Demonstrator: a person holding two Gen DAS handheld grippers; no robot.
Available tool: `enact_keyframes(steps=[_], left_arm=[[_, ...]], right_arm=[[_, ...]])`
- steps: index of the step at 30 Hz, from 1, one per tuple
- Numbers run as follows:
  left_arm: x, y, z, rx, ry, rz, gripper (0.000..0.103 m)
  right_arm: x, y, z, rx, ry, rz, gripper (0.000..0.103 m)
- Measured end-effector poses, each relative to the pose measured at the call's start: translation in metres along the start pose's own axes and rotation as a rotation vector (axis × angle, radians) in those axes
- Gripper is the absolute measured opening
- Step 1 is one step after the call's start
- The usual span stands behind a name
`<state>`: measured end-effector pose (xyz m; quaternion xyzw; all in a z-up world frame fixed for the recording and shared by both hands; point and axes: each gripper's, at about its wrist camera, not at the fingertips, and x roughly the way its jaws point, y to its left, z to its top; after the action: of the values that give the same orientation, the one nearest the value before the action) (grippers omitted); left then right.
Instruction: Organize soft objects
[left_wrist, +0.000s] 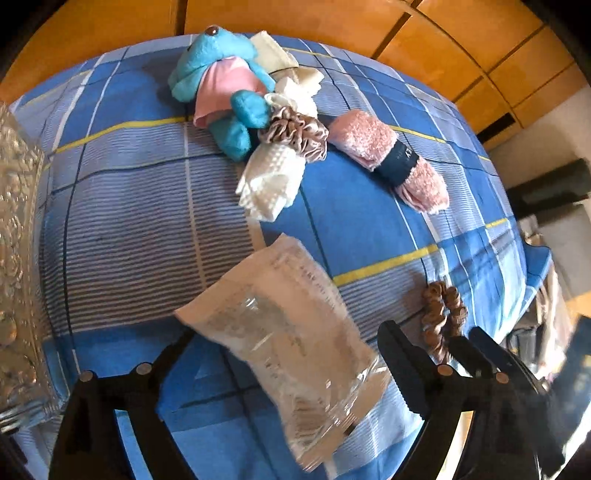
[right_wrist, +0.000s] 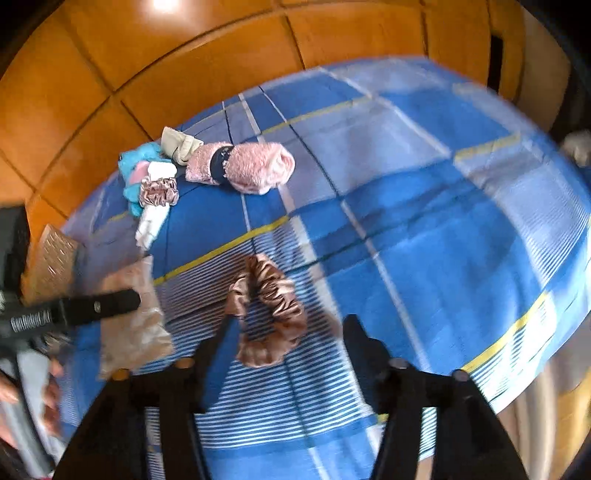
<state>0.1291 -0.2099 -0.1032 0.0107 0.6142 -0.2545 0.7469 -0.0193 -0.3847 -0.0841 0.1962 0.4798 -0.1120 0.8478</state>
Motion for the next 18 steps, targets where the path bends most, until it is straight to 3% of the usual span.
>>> enact_keyframes(steps=[7,10,11,12,15,18], left_arm=[[0.014,-0.024,-0.003,0.108,-0.036,0.129,0.090],[0.012,-0.023,-0.017,0.203,-0.098,0.160,0.078],[0.010,-0.022,-0.020,0.225,-0.109,0.162,0.074],[0.008,-0.020,-0.022,0.239,-0.115,0.155,0.070],[0.000,-0.010,-0.021,0.256,-0.115,0.139,0.060],[-0.006,-0.008,-0.014,0.266,-0.109,0.132,0.054]], right_arm=[[0.009,0.017,-0.003,-0.157,-0.028,-0.072,0.068],[0.013,0.028,-0.010,-0.225,-0.048,-0.125,0.067],[0.015,0.031,-0.012,-0.238,-0.055,-0.138,0.064],[0.018,0.032,-0.013,-0.238,-0.055,-0.144,0.043],[0.018,0.035,-0.015,-0.246,-0.064,-0.136,0.020],[0.021,0.038,-0.016,-0.250,-0.065,-0.133,0.019]])
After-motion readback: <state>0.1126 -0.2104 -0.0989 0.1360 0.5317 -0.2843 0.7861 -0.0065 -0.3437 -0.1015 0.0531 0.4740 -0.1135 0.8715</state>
